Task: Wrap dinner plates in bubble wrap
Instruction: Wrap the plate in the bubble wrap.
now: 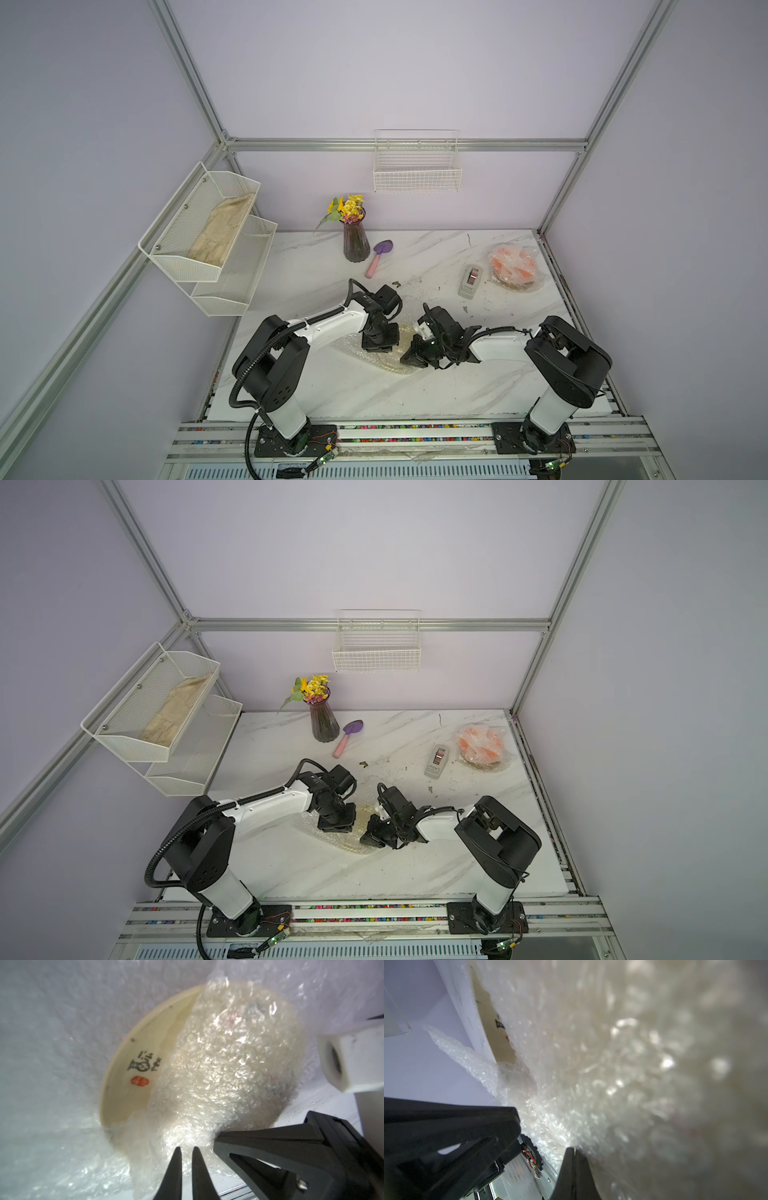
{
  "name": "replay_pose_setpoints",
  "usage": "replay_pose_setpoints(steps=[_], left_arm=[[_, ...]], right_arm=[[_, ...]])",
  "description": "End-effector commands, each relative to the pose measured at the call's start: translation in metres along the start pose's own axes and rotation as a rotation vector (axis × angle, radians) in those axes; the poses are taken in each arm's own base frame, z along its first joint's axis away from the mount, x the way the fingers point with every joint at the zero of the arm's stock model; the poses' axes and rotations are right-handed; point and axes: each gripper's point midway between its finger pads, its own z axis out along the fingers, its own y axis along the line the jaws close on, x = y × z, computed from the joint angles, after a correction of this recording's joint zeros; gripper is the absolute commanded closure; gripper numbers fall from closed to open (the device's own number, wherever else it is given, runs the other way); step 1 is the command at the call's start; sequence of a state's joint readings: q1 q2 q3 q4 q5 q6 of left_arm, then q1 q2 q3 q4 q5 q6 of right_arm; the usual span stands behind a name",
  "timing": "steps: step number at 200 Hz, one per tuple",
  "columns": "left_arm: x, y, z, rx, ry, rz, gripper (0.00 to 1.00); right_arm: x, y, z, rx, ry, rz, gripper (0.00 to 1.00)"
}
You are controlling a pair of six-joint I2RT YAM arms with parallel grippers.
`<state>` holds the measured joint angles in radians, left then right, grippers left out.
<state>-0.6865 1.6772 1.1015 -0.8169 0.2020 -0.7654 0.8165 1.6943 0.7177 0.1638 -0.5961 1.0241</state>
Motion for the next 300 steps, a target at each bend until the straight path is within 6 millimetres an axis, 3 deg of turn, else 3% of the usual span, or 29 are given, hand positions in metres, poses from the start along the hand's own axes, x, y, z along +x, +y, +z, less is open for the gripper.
replay_pose_setpoints(steps=[1,16,37,65,91,110,128,149,189,218,235,259,281,300], left_arm=[[-0.001,0.02,0.01,-0.092,-0.001,-0.033,0.88],[0.001,0.025,0.021,-0.117,0.022,-0.03,0.88],[0.004,0.028,0.031,-0.124,0.045,-0.027,0.88],[0.007,0.029,0.038,-0.118,0.067,-0.024,0.89],[0.008,0.029,0.039,-0.119,0.071,-0.023,0.88],[0.009,0.029,0.04,-0.118,0.077,-0.02,0.89],[0.009,0.029,0.042,-0.117,0.082,-0.021,0.89],[0.01,0.03,0.043,-0.118,0.083,-0.021,0.89],[0.012,0.03,0.046,-0.115,0.094,-0.021,0.89],[0.011,0.029,0.047,-0.111,0.096,-0.015,0.9],[0.01,0.028,0.047,-0.111,0.096,-0.015,0.9],[0.009,0.026,0.049,-0.106,0.098,-0.008,0.9],[0.008,0.028,0.049,-0.117,0.096,-0.001,0.9],[0.007,0.029,0.05,-0.123,0.095,0.001,0.91]], right_arm=[[0.009,-0.026,0.001,0.098,0.013,0.068,0.98],[0.0,-0.011,-0.01,0.066,-0.03,0.035,0.92],[-0.026,0.004,-0.041,0.02,-0.135,0.004,0.74],[-0.064,-0.027,-0.075,0.039,-0.252,0.031,0.52],[-0.084,-0.039,-0.084,0.033,-0.262,0.016,0.42],[-0.099,-0.041,-0.08,0.013,-0.249,0.001,0.41],[-0.114,-0.039,-0.072,-0.014,-0.24,-0.004,0.41],[-0.133,-0.052,-0.067,0.011,-0.252,0.017,0.45],[-0.163,-0.062,-0.062,0.001,-0.27,0.034,0.61],[-0.177,-0.052,-0.068,0.003,-0.294,-0.022,0.78],[-0.176,-0.048,-0.076,0.033,-0.298,-0.053,0.88],[-0.167,-0.021,-0.088,-0.022,-0.304,-0.1,1.0],[-0.142,0.005,-0.096,-0.054,-0.291,-0.169,1.0],[-0.112,0.018,-0.092,-0.062,-0.244,-0.204,1.0]])
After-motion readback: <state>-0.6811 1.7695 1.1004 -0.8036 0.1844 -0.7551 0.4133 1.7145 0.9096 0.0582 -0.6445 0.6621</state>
